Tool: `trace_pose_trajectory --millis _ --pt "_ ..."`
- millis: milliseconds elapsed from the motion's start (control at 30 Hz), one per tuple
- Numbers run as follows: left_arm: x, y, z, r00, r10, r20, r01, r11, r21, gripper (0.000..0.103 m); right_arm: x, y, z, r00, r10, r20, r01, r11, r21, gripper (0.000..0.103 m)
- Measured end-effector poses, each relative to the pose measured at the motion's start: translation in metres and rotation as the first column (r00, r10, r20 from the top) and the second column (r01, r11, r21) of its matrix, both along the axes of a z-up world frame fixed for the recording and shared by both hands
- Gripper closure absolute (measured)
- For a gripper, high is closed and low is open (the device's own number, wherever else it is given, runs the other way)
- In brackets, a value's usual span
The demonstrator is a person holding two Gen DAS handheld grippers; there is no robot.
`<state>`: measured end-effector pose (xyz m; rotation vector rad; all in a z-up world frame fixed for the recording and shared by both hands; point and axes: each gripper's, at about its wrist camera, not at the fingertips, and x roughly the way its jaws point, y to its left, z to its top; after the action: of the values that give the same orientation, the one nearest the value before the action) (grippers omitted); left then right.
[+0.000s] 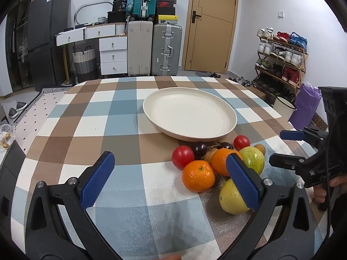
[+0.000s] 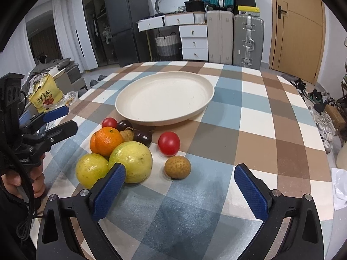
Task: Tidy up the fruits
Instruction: 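Grasp the brown kiwi with the right tool while the left tool grasps an orange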
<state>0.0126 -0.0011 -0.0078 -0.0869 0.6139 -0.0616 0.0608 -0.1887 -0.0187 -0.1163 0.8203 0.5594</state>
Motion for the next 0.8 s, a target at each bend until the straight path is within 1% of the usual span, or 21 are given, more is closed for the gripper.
trace_pose_trajectory --millis 133,200,233,267,300,333,400,433,500,600,700,800 --pt "0.003 -0.003 -0.004 0.999 -0.032 -0.03 0.032 0.999 -0.004 0.001 0.005 0.003 -0.003 1.0 0.011 -0.024 -0.012 0.999 -0.038 0.005" --pt "0.005 -0.005 -0.006 0.999 -0.033 -0.041 0.033 0.999 0.009 0.001 0.009 0.002 -0.004 0.999 0.009 -0.034 -0.01 1.0 -0.029 0.006" --pt "0.006 -0.006 -0.007 0.998 -0.037 -0.047 0.038 0.999 0.009 0.001 0.011 0.001 -0.004 0.999 0.011 -0.042 -0.012 1.0 -0.027 0.007" --pt "0.007 -0.006 -0.008 0.998 -0.043 -0.055 0.044 0.999 0.006 0.001 0.012 0.0 -0.003 0.999 0.019 -0.046 -0.02 0.999 -0.027 0.013" --pt "0.008 -0.005 -0.009 0.997 -0.044 -0.061 0.044 0.999 0.005 0.001 0.013 -0.002 -0.003 0.998 0.027 -0.05 -0.028 0.999 -0.027 0.016" --pt "0.008 -0.005 -0.009 0.997 -0.04 -0.065 0.041 0.999 0.007 0.001 0.014 -0.004 -0.003 0.998 0.029 -0.053 -0.031 0.999 -0.029 0.017" --pt "0.011 -0.004 -0.012 0.996 -0.04 -0.082 0.041 0.999 0.007 0.002 0.017 -0.006 -0.004 0.998 0.025 -0.061 -0.028 0.999 -0.043 0.017" --pt "0.014 -0.003 -0.014 0.994 -0.045 -0.101 0.046 0.999 0.002 0.004 0.019 -0.007 -0.006 0.997 0.025 -0.071 -0.028 0.998 -0.051 0.017" --pt "0.02 -0.002 -0.02 0.989 -0.047 -0.143 0.047 0.999 -0.004 0.011 0.022 -0.006 -0.01 0.996 0.024 -0.085 -0.029 0.998 -0.057 0.018" --pt "0.026 0.0 -0.028 0.981 -0.057 -0.186 0.053 0.998 -0.023 0.016 0.024 -0.001 -0.015 0.995 0.032 -0.093 -0.039 0.997 -0.07 0.02" --pt "0.034 -0.001 -0.034 0.973 -0.077 -0.217 0.068 0.996 -0.049 0.018 0.027 0.002 -0.018 0.994 0.041 -0.103 -0.049 0.996 -0.071 0.023" --pt "0.042 -0.004 -0.038 0.967 -0.098 -0.234 0.086 0.994 -0.062 0.022 0.029 0.006 -0.021 0.992 0.052 -0.111 -0.061 0.995 -0.076 0.028"
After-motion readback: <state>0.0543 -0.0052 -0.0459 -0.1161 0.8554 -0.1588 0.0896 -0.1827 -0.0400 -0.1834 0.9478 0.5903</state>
